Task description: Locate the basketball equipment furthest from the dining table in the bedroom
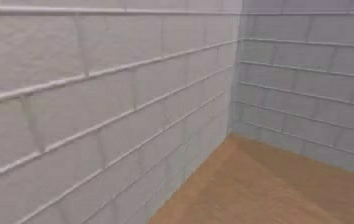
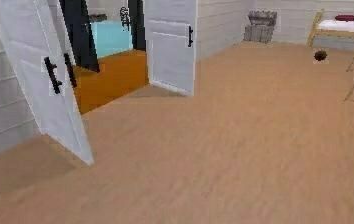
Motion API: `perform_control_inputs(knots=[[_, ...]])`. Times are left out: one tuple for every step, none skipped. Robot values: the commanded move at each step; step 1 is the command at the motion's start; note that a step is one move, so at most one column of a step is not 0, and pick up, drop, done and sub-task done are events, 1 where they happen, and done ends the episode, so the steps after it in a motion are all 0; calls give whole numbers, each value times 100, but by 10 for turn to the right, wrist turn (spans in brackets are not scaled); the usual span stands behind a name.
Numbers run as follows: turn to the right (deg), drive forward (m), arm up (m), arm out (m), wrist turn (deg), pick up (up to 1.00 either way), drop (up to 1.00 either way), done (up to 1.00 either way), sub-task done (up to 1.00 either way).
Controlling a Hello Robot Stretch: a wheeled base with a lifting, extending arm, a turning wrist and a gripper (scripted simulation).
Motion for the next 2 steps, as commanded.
perform_control_inputs(knots=[[-450,0,0,0,0,0,0,0,0],[-450,0,0,0,0,0,0,0,0]])
